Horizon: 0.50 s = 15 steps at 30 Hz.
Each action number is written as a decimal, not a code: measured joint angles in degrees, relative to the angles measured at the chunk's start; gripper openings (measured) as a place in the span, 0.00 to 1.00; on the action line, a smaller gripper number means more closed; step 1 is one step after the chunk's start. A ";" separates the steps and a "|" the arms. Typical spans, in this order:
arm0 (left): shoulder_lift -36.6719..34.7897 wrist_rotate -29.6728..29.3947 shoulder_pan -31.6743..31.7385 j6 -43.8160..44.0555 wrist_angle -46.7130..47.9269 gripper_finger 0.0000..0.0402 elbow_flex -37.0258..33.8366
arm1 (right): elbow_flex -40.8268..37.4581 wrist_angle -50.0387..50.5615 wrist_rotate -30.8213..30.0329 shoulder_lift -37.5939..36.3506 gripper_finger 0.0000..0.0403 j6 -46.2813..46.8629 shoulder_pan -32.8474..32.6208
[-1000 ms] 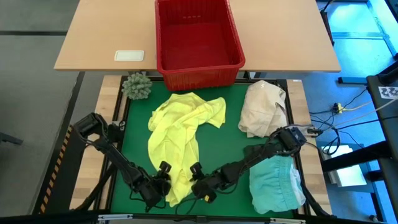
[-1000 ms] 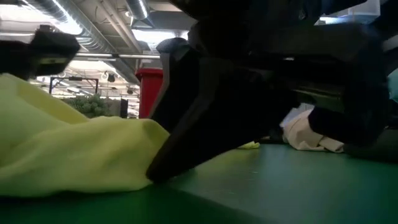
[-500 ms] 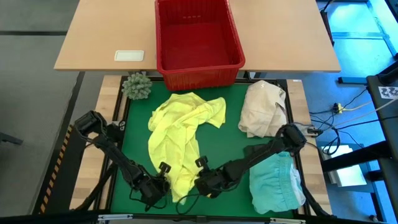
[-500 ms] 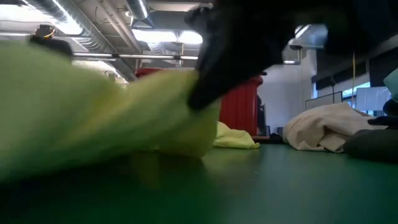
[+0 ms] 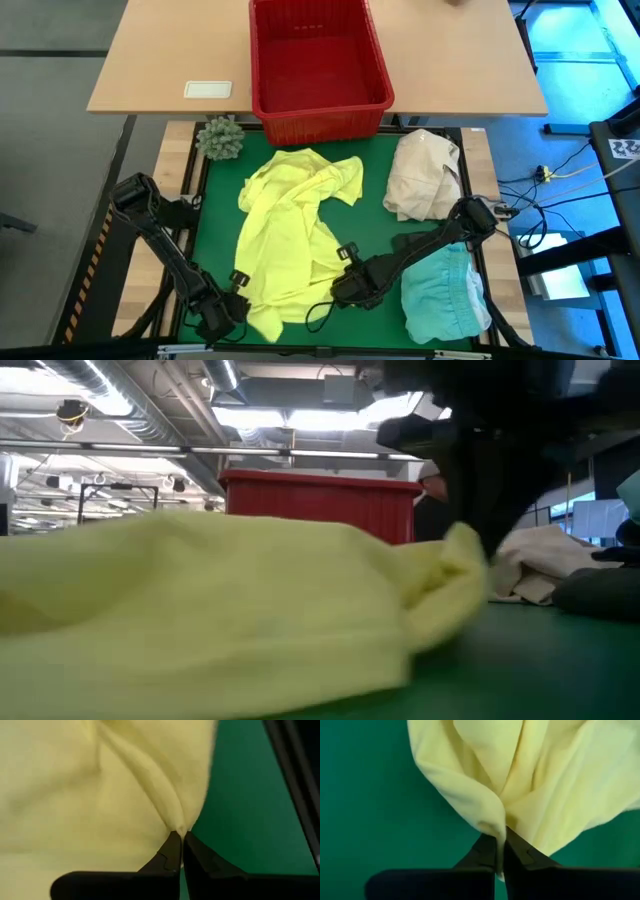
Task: Fold Laundry from Bin
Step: Fold the yellow shirt
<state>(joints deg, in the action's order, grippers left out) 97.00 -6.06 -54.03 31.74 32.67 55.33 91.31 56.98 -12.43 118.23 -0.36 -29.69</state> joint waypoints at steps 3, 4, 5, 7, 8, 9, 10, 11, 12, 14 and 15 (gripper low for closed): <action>-0.25 3.41 -0.74 3.01 4.07 0.00 0.00 | 0.00 3.35 0.70 -0.37 0.02 0.07 0.02; -0.29 4.61 -0.86 4.06 5.45 0.00 0.00 | 0.00 4.40 1.17 -0.45 0.02 0.11 0.04; -0.30 5.84 -0.96 4.97 7.08 0.00 0.00 | 0.02 5.59 1.67 -0.49 0.03 0.13 0.04; -0.34 8.43 -0.95 6.25 10.55 0.00 0.00 | 0.00 7.63 3.16 -0.49 0.03 0.10 0.04; -0.38 9.61 -0.93 7.08 11.91 0.00 0.00 | 0.00 8.22 4.14 -0.49 0.03 0.15 0.04; -0.40 10.82 -0.88 7.75 13.21 0.00 0.00 | 0.02 8.55 5.16 -0.49 0.03 0.15 0.04; -0.40 11.82 -0.88 8.24 14.32 0.00 0.00 | 0.02 8.96 6.35 -0.49 0.02 0.15 0.04; -0.40 12.98 -0.88 8.42 15.27 0.00 0.00 | 0.02 9.24 7.55 -0.49 0.02 0.22 0.04; -0.40 14.17 -0.90 8.50 15.93 0.00 0.00 | 0.02 9.42 8.83 -0.65 0.01 0.45 0.04; -0.40 16.05 -0.90 8.69 16.98 0.00 0.00 | 0.05 9.71 11.32 -0.96 0.01 1.48 0.06; -0.40 16.78 -0.88 8.73 17.35 0.00 0.00 | 0.07 10.03 12.09 -1.41 0.01 1.85 0.11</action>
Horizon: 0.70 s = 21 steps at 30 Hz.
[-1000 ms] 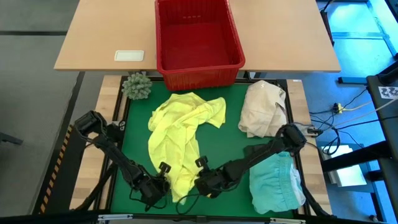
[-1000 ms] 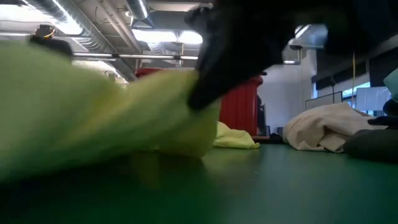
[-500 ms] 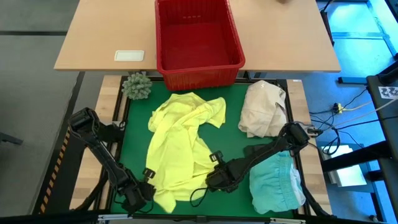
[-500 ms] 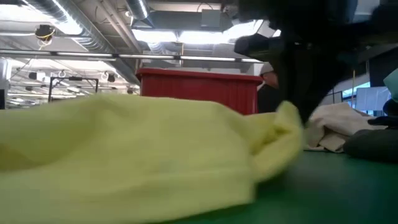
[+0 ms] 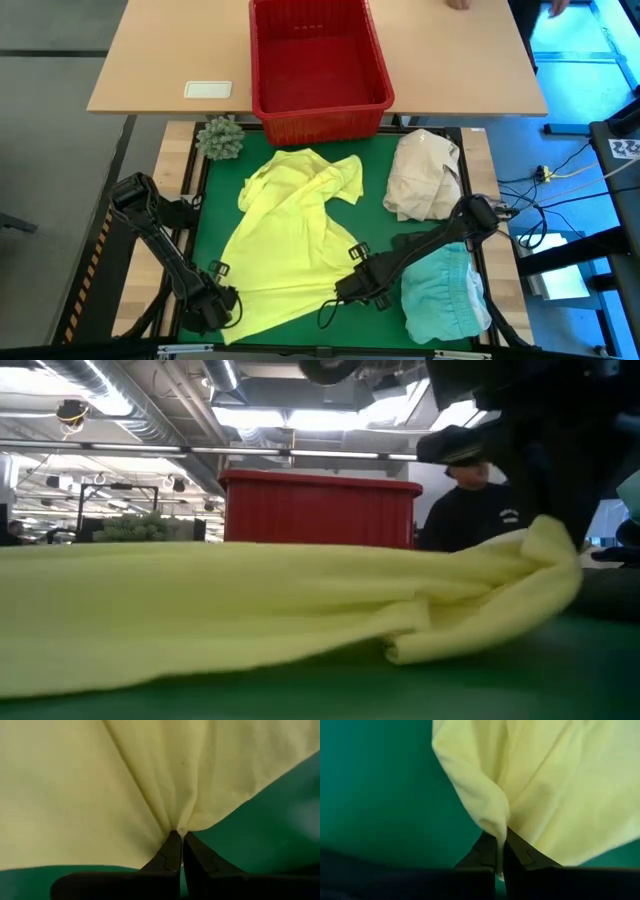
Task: Fold Laundry from Bin
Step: Fold the yellow shirt
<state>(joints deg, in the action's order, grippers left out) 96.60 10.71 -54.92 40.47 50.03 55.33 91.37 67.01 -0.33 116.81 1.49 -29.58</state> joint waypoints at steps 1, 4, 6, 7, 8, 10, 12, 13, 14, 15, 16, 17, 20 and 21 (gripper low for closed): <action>0.00 0.61 0.00 0.06 0.38 0.00 0.00 | 0.00 0.52 0.15 -0.39 0.02 0.39 -0.02; 0.00 1.66 0.00 -0.01 2.09 0.00 0.88 | 0.00 0.59 2.59 -2.13 0.01 1.71 -0.02; 0.00 1.66 0.00 -0.11 4.18 0.00 2.47 | 0.00 0.19 4.56 -3.59 0.01 2.90 -0.06; 0.00 1.51 0.00 -0.34 5.67 0.00 3.50 | 0.00 -0.08 5.59 -4.25 0.01 3.40 -0.08; 0.00 1.06 -0.02 -0.36 7.52 0.00 4.64 | 0.00 -0.12 6.33 -4.93 0.01 4.06 -0.25; 0.00 -0.54 -0.02 -0.49 11.94 0.00 7.36 | 0.00 0.02 6.73 -6.08 0.01 4.36 -0.82; -0.01 -2.32 -0.02 -0.53 16.51 0.00 10.13 | 0.00 0.20 7.05 -7.32 0.01 4.34 -1.57; 0.00 -3.28 -0.02 -0.56 18.67 0.00 11.43 | 0.00 0.27 7.06 -7.90 0.01 4.34 -1.80; -0.02 -4.17 -0.02 -0.58 20.60 0.00 12.58 | 0.00 0.31 7.06 -8.44 0.01 4.34 -2.13; -0.02 -5.00 -0.02 -0.58 22.53 0.00 13.77 | 0.00 0.38 7.01 -8.92 0.01 4.35 -2.43; -0.02 -5.60 -0.02 -0.60 24.26 0.00 14.81 | 0.00 0.46 6.94 -9.42 0.01 4.36 -2.64; -0.02 -6.05 -0.02 -0.57 25.79 0.00 15.74 | 0.00 0.57 6.55 -9.86 0.01 4.36 -2.81; -0.02 -6.79 -0.02 -0.57 29.92 0.00 17.76 | 0.00 0.61 6.31 -11.22 0.01 4.58 -3.18; -0.02 -6.79 -0.02 -0.56 31.27 0.00 18.22 | 0.00 0.58 6.32 -11.61 0.01 4.58 -3.17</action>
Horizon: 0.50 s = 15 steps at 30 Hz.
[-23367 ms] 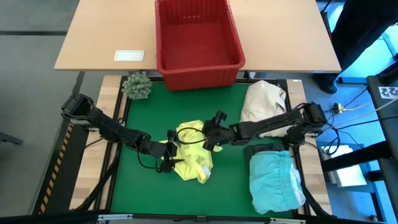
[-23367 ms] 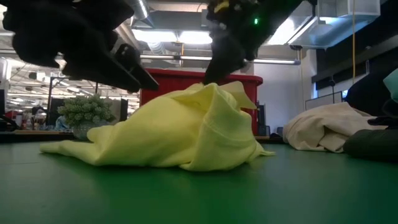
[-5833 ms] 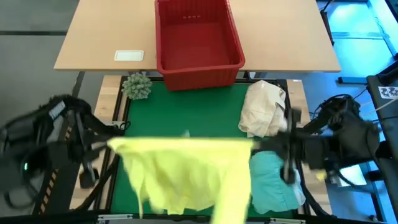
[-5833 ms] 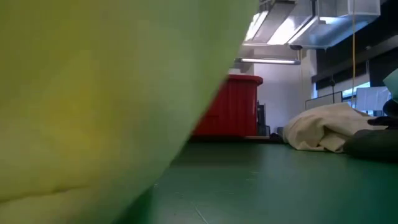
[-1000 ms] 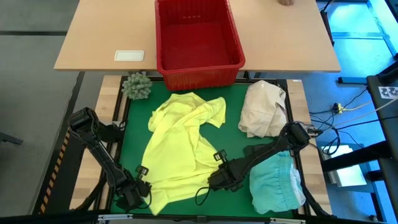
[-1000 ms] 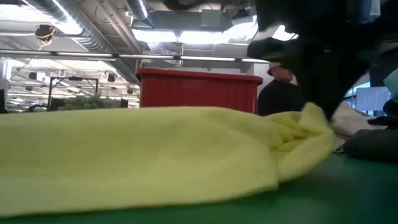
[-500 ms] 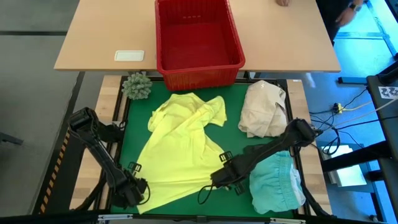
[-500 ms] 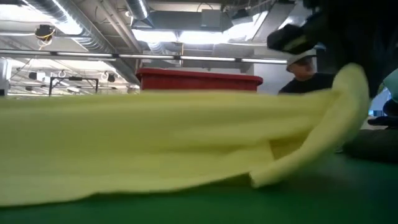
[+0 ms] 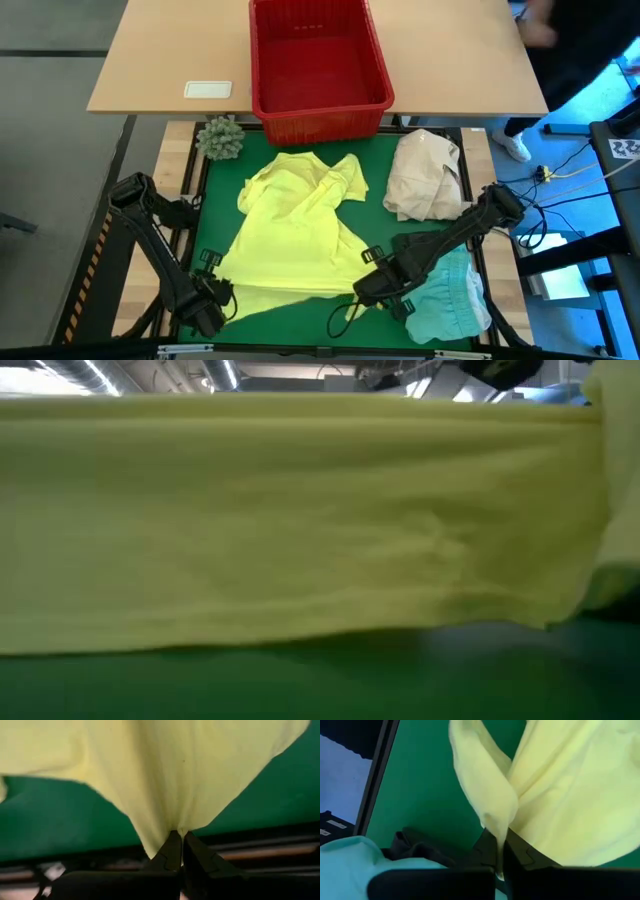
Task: Fold Laundry from Bin
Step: Fold the yellow shirt
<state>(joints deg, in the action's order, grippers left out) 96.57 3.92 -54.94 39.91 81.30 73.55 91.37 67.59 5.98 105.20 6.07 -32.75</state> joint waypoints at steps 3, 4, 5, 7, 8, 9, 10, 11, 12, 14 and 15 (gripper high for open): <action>0.00 -0.09 0.00 0.10 3.83 0.00 0.96 | 0.00 0.23 -0.53 -1.04 0.01 -0.01 0.08; 0.00 -0.33 0.00 0.12 4.44 0.00 1.08 | 0.00 0.23 -0.84 -1.37 0.01 -0.08 0.17; 0.00 -0.61 0.00 0.14 4.45 0.00 1.14 | 0.00 0.15 -1.44 -1.67 0.01 -0.22 0.17; 0.00 -1.43 -0.02 0.21 3.26 0.00 1.09 | 0.00 -0.47 -2.10 -1.79 0.01 -0.26 0.17; 0.00 -1.53 -0.02 0.16 1.56 0.00 0.93 | -0.02 -0.79 -1.94 -1.69 0.01 -0.26 0.17; 0.00 -1.53 -0.02 0.03 -0.49 0.00 0.69 | -0.02 -1.29 -1.55 -1.21 0.01 -0.28 0.15; 0.00 -1.51 -0.02 -0.37 -2.49 0.00 0.39 | -0.02 -1.81 -0.88 -0.78 0.01 -0.36 0.15; 0.00 -1.59 0.00 -1.01 -4.13 0.00 0.06 | -0.02 -2.08 -0.69 -0.24 0.01 -0.49 0.13; 0.00 -1.89 0.00 -1.33 -5.59 0.00 -0.28 | -0.04 -2.14 -0.66 0.39 0.01 -0.70 0.12; 0.00 -2.89 0.00 -1.48 -7.89 0.00 -1.25 | -0.09 -2.11 -0.77 1.55 0.01 -1.55 0.09; 0.00 -3.09 0.00 -1.48 -8.42 0.00 -1.79 | -0.09 -2.09 -0.90 2.14 0.01 -1.81 0.09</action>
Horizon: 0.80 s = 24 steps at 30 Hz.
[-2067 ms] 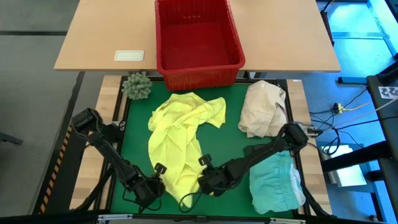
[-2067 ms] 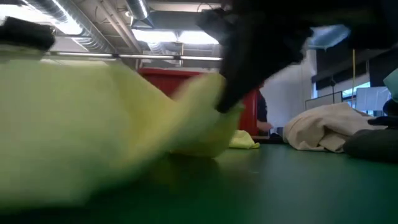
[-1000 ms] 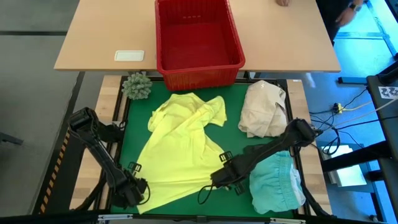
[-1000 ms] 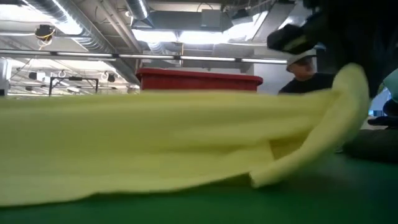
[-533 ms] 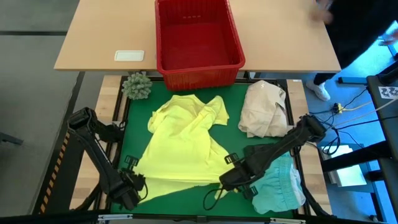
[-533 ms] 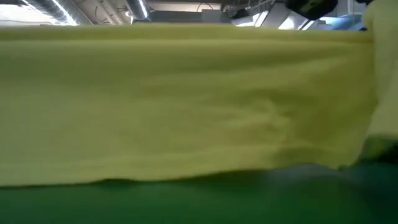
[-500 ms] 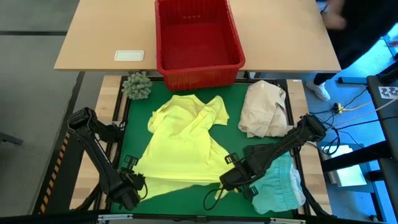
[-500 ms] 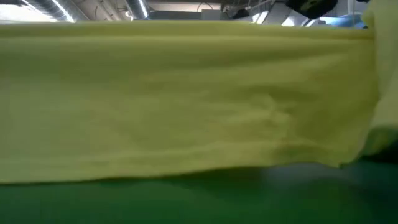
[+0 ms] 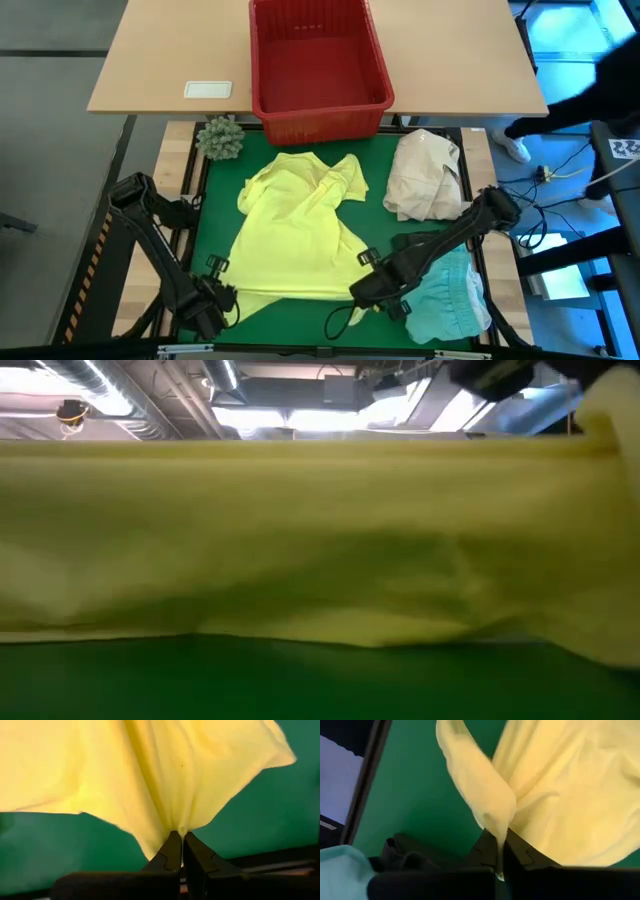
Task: Fold Laundry from Bin
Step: Fold the yellow shirt
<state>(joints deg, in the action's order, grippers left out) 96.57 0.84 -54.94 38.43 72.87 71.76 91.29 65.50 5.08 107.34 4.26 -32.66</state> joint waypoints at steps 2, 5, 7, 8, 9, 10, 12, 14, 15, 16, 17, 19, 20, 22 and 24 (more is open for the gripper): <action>0.00 -0.20 0.01 0.01 -0.47 0.00 -1.30 | 0.00 0.41 -1.27 1.20 0.01 -0.22 0.02; 0.00 -1.79 0.00 0.00 0.06 0.00 -4.04 | 0.00 1.67 -6.64 3.02 0.01 -0.67 0.33; 0.00 -4.88 0.00 0.23 0.87 0.00 -6.02 | 0.00 3.57 -13.58 3.88 0.02 -0.31 0.48; 0.00 -6.58 0.02 0.47 1.67 0.00 -7.07 | 0.00 4.59 -17.85 4.18 0.03 0.08 0.67; 0.00 -8.45 0.07 0.91 2.65 0.00 -7.92 | 0.00 5.52 -21.65 4.37 0.04 0.35 0.97; 0.00 -10.27 0.24 1.51 3.72 0.01 -8.53 | 0.00 6.31 -25.08 4.62 0.05 0.81 1.26; 0.00 -12.73 0.68 2.30 5.53 0.03 -9.24 | 0.00 7.00 -29.79 4.79 0.07 1.35 2.40; 0.00 -14.26 1.27 3.30 7.13 0.05 -9.39 | 0.00 6.64 -31.53 4.79 0.10 1.39 3.55; 0.00 -14.91 1.53 3.46 7.51 0.07 -9.39 | 0.00 6.57 -31.65 4.79 0.11 1.39 4.13; 0.00 -15.27 1.75 3.44 7.50 0.08 -9.39 | 0.00 6.62 -31.59 4.79 0.13 1.39 4.69; 0.00 -15.45 1.93 3.40 7.38 0.09 -9.39 | 0.00 6.84 -31.29 4.81 0.14 1.36 5.18; 0.00 -15.72 2.05 3.20 7.43 0.12 -9.39 | 0.00 7.79 -30.74 4.81 0.18 0.94 5.85; 0.00 -15.73 2.05 3.19 7.44 0.13 -9.39 | 0.00 8.73 -30.57 4.81 0.20 0.18 5.85; 0.00 -15.73 2.05 3.18 7.51 0.16 -9.39 | 0.00 10.68 -30.76 4.81 0.23 -0.73 5.74; 0.00 -15.71 2.05 3.15 7.55 0.19 -9.39 | 0.00 12.08 -31.02 4.81 0.28 -1.47 5.57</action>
<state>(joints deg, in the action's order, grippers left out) 96.57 -14.88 -52.88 41.58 80.42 62.37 91.29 77.58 -25.93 112.16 2.78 -27.09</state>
